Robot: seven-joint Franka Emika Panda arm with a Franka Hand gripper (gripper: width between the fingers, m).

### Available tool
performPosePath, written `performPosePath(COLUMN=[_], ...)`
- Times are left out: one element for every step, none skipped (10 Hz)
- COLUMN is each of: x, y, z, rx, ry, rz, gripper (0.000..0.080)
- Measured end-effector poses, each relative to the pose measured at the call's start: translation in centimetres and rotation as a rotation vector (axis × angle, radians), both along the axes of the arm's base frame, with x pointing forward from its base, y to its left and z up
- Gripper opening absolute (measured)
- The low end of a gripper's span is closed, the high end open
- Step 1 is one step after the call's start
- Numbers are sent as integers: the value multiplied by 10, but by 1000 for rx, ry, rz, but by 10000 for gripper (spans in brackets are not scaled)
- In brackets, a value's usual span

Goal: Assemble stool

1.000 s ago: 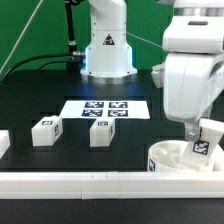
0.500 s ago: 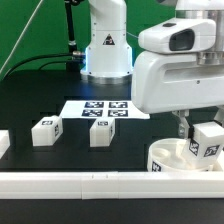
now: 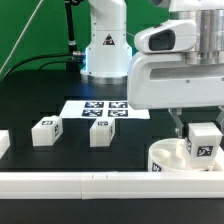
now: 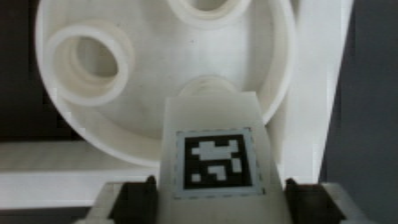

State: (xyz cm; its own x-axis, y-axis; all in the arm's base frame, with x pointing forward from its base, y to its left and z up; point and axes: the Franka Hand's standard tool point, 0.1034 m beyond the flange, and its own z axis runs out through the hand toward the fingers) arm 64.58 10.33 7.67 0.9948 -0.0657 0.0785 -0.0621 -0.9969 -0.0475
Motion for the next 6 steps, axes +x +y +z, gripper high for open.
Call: performPosePath(x=[-2, -6, -8, -10, -11, -12], y=[2, 5, 5, 6, 6, 6], z=[0, -1, -1, -3, -3, -3], rx=[14, 40, 68, 122, 148, 151], ry=[-8, -5, -6, -3, 4, 7], rz=[-145, -339, -505, -742, -817, -838], gripper=[341, 341, 341, 341, 341, 341])
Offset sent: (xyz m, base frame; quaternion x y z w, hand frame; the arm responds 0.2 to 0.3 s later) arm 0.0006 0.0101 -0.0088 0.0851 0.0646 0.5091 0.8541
